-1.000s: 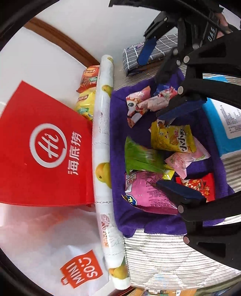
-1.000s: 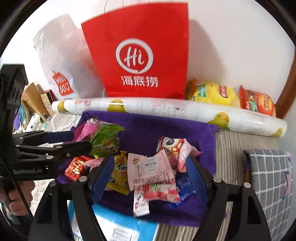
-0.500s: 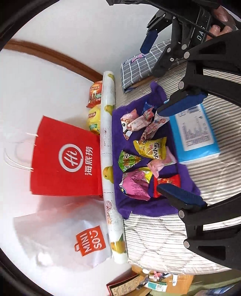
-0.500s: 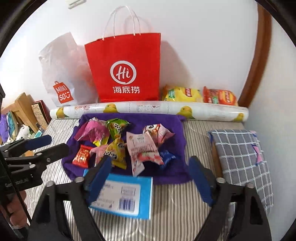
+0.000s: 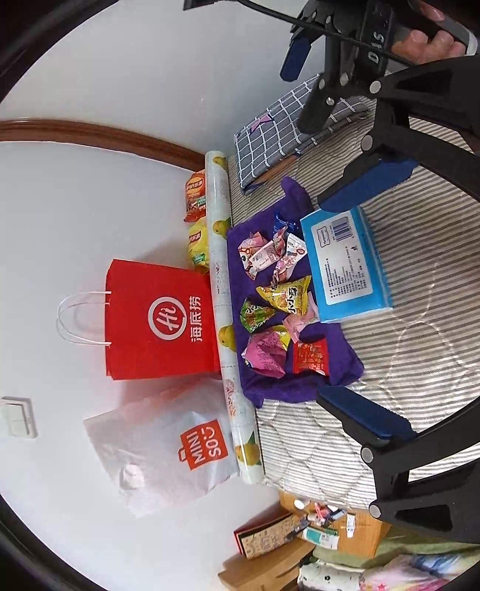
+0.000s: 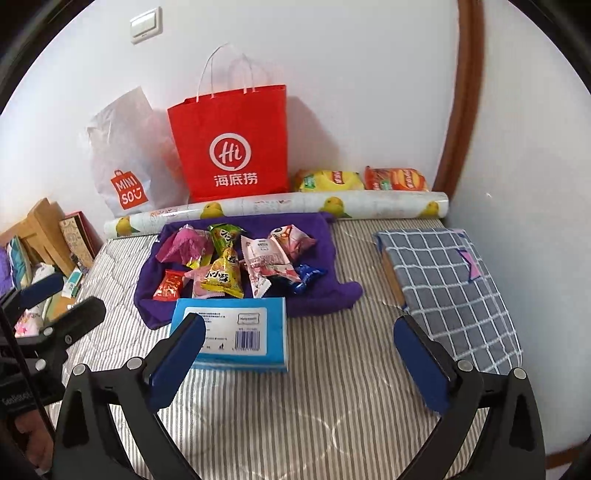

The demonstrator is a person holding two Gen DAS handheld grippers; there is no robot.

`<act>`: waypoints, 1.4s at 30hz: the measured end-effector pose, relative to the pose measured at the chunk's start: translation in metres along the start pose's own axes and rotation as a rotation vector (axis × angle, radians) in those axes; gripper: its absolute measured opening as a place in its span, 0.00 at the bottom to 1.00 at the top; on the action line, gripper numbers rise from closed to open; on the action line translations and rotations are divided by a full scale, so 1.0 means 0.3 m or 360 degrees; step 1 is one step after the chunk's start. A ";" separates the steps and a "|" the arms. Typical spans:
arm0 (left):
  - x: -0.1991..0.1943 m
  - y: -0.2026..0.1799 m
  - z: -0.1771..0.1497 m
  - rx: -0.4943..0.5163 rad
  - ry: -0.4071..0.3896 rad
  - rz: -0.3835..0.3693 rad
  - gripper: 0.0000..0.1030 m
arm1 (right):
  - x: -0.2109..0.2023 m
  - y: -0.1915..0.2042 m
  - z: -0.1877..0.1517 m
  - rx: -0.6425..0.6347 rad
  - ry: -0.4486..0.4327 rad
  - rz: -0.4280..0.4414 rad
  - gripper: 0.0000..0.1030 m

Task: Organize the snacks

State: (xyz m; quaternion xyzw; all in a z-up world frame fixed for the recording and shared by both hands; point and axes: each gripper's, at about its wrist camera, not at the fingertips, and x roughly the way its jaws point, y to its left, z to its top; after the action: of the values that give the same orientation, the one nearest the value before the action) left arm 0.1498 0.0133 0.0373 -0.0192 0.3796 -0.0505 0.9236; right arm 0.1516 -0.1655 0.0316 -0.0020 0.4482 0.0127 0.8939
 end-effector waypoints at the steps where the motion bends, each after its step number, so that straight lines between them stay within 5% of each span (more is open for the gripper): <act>1: -0.008 -0.004 -0.005 -0.0001 -0.0005 0.0005 0.93 | -0.013 -0.005 -0.006 0.0012 -0.0003 0.0012 0.98; 42: -0.106 -0.050 -0.022 -0.0002 -0.0039 0.0014 0.93 | -0.126 -0.017 -0.064 0.0001 -0.0062 0.0033 0.98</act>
State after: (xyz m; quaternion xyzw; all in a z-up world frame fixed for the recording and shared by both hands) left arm 0.1214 0.0020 0.0561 -0.0188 0.3685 -0.0460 0.9283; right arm 0.1136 -0.1716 0.0504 0.0031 0.4307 0.0218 0.9022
